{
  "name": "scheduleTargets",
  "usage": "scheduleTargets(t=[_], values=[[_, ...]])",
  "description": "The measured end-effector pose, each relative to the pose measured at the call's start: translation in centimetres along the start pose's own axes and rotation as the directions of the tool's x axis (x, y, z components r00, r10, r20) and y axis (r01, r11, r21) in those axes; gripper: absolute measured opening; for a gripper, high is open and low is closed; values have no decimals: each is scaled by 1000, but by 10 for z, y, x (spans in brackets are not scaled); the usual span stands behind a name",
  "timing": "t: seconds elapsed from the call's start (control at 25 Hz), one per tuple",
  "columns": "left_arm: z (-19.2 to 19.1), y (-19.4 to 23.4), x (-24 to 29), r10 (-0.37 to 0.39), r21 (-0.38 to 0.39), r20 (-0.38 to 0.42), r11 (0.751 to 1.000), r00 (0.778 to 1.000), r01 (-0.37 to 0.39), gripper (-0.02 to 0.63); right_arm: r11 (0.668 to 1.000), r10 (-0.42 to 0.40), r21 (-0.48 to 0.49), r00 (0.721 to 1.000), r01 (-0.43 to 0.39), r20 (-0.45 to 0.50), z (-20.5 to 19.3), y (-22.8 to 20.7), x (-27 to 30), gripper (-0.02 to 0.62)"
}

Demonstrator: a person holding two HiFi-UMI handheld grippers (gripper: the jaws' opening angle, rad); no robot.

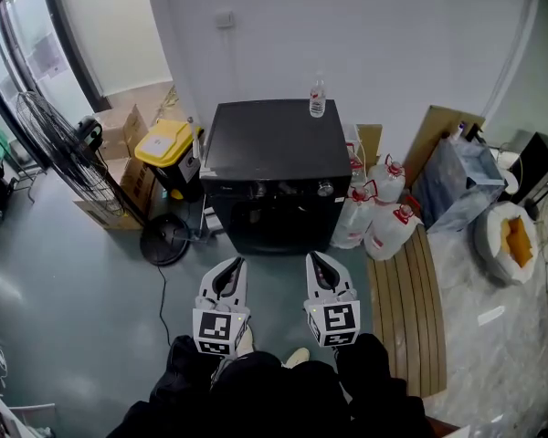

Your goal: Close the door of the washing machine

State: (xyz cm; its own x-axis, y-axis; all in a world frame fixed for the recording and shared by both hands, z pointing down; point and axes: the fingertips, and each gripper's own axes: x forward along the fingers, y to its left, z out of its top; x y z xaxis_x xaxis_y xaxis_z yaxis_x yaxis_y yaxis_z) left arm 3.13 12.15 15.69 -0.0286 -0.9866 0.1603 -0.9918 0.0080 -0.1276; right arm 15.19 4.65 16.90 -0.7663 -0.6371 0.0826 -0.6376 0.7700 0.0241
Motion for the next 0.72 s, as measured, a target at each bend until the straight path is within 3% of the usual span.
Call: scheduleTargets(t=[0.72], values=[[-11,3,1,7,-5,-8,1000,1000,-7,35,1000,1,18,1000,-1,-12,-8,0,2,15]])
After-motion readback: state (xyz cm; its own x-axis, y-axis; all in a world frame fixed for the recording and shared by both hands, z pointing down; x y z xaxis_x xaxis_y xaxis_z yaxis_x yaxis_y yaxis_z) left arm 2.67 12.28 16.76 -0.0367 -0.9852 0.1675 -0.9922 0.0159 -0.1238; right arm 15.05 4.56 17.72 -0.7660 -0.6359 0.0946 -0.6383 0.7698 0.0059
